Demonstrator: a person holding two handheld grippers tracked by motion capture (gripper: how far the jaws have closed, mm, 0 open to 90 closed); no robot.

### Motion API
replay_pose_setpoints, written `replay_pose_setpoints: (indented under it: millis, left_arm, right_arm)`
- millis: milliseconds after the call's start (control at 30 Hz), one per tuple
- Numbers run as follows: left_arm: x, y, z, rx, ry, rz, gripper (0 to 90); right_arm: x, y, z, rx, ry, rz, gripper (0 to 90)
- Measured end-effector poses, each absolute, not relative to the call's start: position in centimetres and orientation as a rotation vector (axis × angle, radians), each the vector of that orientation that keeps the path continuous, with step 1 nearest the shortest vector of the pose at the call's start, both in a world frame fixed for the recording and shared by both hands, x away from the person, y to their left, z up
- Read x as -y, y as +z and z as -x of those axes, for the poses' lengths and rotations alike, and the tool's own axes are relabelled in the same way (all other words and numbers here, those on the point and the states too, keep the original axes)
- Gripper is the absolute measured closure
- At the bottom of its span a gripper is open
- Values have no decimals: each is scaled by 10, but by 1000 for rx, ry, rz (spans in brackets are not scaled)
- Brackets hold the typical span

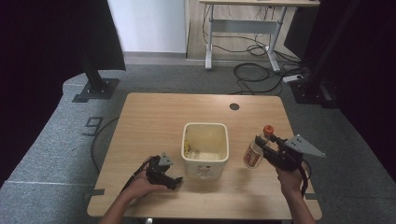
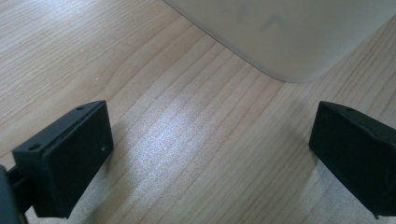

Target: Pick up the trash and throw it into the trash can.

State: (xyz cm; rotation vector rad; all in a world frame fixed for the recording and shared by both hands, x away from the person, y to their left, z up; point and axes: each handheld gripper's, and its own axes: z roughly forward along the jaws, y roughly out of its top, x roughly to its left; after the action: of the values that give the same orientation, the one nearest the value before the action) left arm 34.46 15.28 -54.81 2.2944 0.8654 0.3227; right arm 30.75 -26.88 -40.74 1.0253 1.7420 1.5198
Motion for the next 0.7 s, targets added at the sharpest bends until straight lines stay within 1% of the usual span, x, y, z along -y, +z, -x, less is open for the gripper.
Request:
replay_pose_setpoints:
  millis: [300, 700]
  left_arm:
    - [-153, -548, -345, -866, 321, -2295, 0]
    - [-153, -548, -345, -865, 320, -2295, 0]
  right_arm:
    - [261, -402, -304, -1744, 1537, -1009, 531]
    - [257, -385, -307, -1706, 1611, -990, 531]
